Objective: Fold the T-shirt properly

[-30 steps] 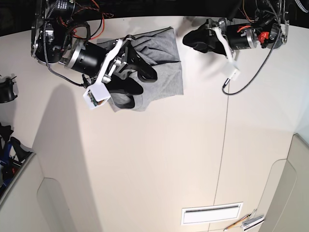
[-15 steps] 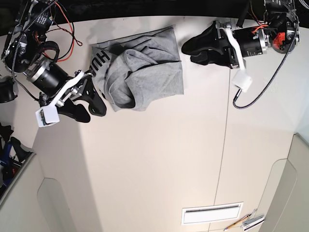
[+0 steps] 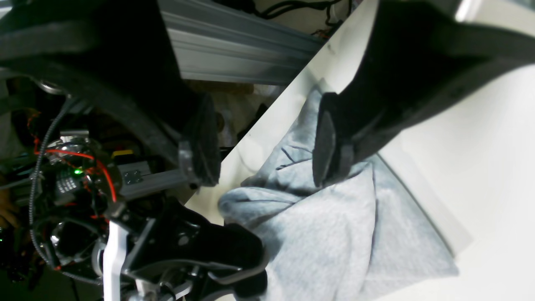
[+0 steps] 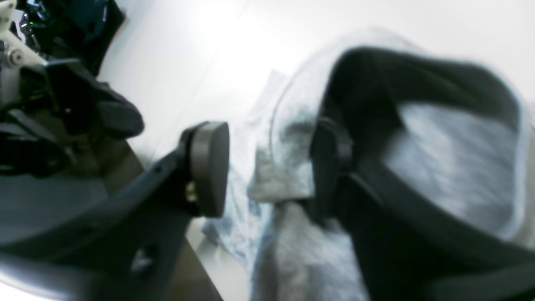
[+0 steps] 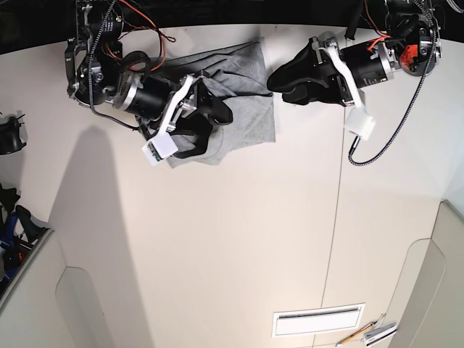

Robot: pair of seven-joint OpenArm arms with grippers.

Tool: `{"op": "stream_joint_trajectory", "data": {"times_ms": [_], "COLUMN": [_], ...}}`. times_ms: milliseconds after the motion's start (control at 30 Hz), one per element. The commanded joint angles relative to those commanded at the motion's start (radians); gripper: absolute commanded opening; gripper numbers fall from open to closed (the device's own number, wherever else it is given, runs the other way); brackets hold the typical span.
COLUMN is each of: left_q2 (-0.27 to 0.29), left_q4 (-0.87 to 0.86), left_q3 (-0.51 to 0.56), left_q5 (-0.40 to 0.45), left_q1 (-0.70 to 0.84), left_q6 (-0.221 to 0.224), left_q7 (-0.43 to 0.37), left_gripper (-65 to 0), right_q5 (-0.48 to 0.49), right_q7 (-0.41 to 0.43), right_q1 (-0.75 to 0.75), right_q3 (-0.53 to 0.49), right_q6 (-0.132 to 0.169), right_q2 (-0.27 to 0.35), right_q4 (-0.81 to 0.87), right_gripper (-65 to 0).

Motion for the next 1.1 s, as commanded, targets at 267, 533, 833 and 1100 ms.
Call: {"op": "stream_joint_trajectory", "data": {"times_ms": [267, 533, 833, 1100], "left_q2": [0.0, 0.0, 0.0, 0.0], "left_q4": [0.0, 0.0, 0.0, 0.0], "left_q3": [0.0, 0.0, 0.0, 0.0], "left_q5": [-0.001, 0.001, 0.004, 0.06], "left_q1": [0.0, 0.005, 0.006, 0.005], "left_q6": [0.0, 0.0, 0.0, 0.0], "left_q7": [0.001, 0.005, 0.005, 0.002], "left_gripper": [-26.3, -26.3, -26.3, -26.3], "right_q5": [-0.047, -0.013, -0.013, 0.117], "right_q7": [0.073, 0.069, 0.069, -0.112], "right_q1": [0.029, 0.158, 0.226, 0.237], "right_q3": [-0.01, -0.026, -0.085, 0.016], "right_q6": [-0.002, -0.002, -0.002, 0.001], "right_q2": [-0.016, -0.058, -0.158, -0.147], "right_q4": [-0.057, -0.074, -0.161, -0.009], "right_gripper": [-65.0, -65.0, -31.4, -31.4]}}
